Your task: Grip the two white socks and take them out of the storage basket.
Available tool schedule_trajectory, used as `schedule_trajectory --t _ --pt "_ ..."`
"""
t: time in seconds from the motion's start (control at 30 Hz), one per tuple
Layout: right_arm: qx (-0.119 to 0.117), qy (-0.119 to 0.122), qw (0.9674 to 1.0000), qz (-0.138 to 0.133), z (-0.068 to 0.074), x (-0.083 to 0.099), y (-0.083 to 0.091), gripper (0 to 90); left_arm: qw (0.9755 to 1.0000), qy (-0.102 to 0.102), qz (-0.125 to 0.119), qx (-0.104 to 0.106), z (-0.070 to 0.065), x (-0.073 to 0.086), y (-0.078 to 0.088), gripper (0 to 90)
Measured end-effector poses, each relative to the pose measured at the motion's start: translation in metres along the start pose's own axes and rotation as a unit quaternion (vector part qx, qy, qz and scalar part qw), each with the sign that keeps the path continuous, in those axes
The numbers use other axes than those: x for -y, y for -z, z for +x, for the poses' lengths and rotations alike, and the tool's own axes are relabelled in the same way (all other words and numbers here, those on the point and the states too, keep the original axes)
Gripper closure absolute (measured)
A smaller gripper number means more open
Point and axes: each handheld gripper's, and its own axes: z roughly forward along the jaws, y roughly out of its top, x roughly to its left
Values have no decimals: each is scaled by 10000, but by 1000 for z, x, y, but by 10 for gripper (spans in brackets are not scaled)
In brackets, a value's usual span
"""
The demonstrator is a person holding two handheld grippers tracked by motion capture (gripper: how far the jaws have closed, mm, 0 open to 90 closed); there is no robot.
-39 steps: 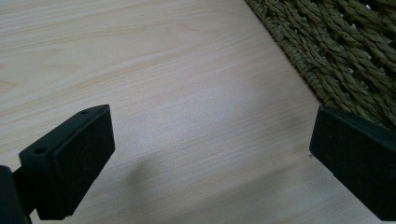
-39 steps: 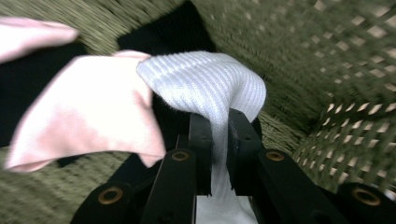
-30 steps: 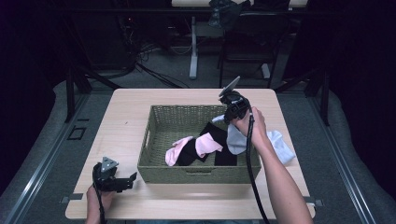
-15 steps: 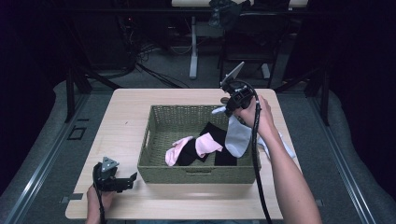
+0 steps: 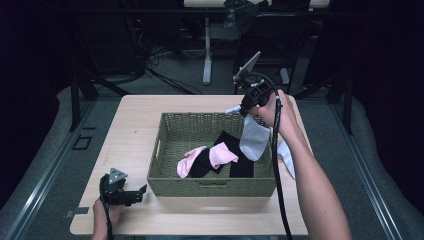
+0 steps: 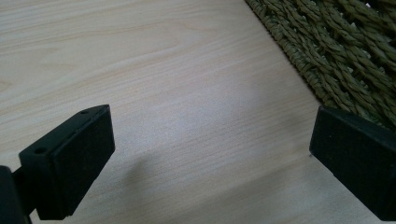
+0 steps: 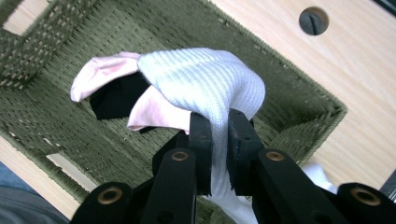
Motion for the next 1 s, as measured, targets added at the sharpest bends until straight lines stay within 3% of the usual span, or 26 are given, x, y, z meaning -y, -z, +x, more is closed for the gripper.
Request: schedule_trajectory --t 0.57,1.0 --pt "208 108 9997 -113 8 -4 41 821 10000 -3 4 7 0 0 0 1" --pt "434 -126 9988 -163 -19 19 67 820 10000 -18 16 5 0 0 0 1"
